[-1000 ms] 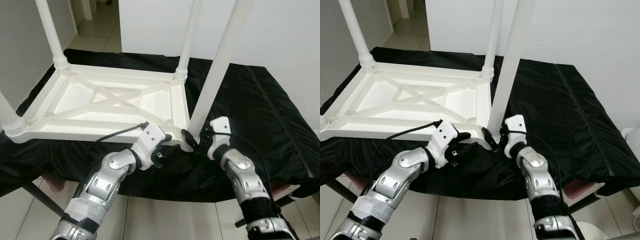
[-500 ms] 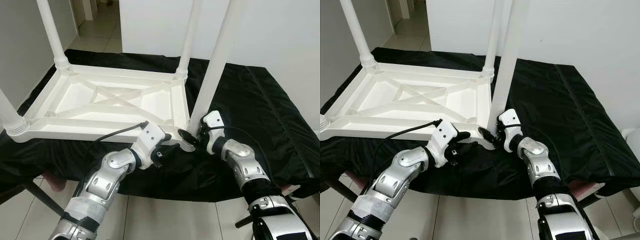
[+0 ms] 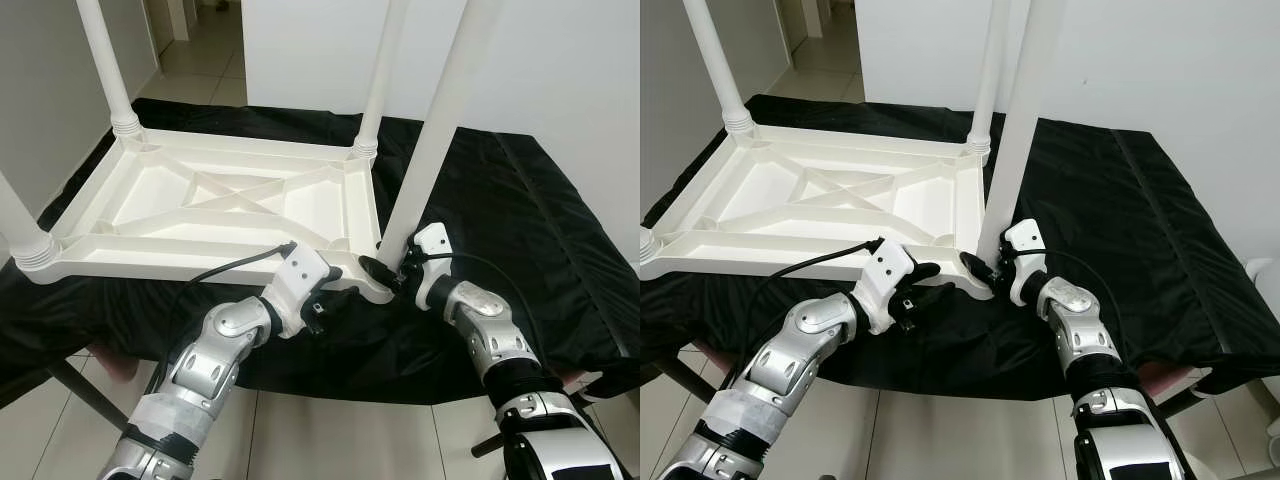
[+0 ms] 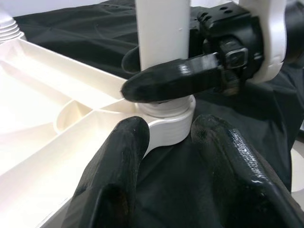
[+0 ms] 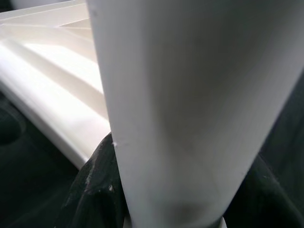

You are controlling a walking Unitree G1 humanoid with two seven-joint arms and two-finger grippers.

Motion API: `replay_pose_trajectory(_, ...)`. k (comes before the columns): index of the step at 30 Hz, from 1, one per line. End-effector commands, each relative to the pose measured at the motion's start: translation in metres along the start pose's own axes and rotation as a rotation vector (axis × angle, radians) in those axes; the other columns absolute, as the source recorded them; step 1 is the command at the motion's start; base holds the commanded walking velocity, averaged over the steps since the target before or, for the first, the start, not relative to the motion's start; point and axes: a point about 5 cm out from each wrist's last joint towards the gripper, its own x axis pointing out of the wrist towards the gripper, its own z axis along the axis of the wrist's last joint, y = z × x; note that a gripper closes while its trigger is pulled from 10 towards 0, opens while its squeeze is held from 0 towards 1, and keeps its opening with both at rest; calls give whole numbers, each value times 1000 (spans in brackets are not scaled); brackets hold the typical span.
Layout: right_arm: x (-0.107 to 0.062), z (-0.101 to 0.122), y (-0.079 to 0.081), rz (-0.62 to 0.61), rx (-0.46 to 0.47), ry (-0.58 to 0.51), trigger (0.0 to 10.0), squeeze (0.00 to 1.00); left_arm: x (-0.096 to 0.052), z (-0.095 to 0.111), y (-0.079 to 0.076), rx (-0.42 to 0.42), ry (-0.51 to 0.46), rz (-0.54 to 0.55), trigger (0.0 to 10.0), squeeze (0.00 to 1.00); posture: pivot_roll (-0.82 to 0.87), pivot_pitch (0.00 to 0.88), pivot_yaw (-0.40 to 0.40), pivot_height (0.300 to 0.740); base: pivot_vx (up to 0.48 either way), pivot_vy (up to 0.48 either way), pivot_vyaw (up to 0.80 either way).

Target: Building children table

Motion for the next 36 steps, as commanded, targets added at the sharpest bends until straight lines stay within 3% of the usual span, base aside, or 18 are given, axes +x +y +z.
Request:
replay_pose_trajectory(1,-3,-9,-1,-71,30,39,10000,0,0,-1,-1,0,9,-3,10000,0,32,20,-60,740,0,0,0)
replay_pose_trajectory(4,-1,-6,1,-134,48,23,10000,0,0,-2,-1,-2,9,-4,10000,0,30,22,-61,740,0,0,0)
replay_pose_trajectory(9,4,-6,9,-348,154,17,10000,0,0,-2,-2,-6,11,-5,10000,0,28,29,-65,740,0,0,0)
replay_pose_trajectory(13,7,-9,23,-458,203,16,10000,0,-1,-3,-3,-10,10,-3,10000,0,30,32,-70,740,0,0,0)
replay_pose_trajectory(15,7,-11,32,-613,266,1,10000,0,-2,-3,-3,-12,11,-1,10000,0,33,35,-75,740,0,0,0)
replay_pose_trajectory(16,7,-11,32,-613,266,1,10000,0,-2,-3,-3,-12,11,-1,10000,0,33,35,-75,740,0,0,0)
replay_pose_trajectory(18,5,-12,38,-730,300,-1,10000,0,-2,-4,-4,-15,12,1,10000,0,34,37,-72,740,0,0,0)
replay_pose_trajectory(24,11,-7,53,-690,310,-1,10000,0,-3,-5,-6,-22,16,-4,10000,0,30,41,-67,740,0,0,0)
replay_pose_trajectory(27,8,-1,51,-683,290,-32,10000,0,-3,-5,-5,-21,19,-5,10000,0,28,41,-66,740,0,0,0)
replay_pose_trajectory(28,7,0,49,-684,284,-42,10000,424,-3,-5,-4,-20,19,-3,10000,0,28,41,-66,740,0,0,0)
replay_pose_trajectory(30,6,1,49,-691,279,-46,10000,424,-3,-4,-4,-20,19,-2,10000,0,29,41,-67,740,0,0,0)
replay_pose_trajectory(31,4,3,47,-687,277,-61,10000,1000,-3,-4,-4,-20,18,0,10000,0,29,41,-68,740,0,0,0)
replay_pose_trajectory(36,-1,5,42,-652,262,-79,10000,1000,-3,-5,-5,-20,19,0,10000,0,25,39,-69,740,0,0,0)
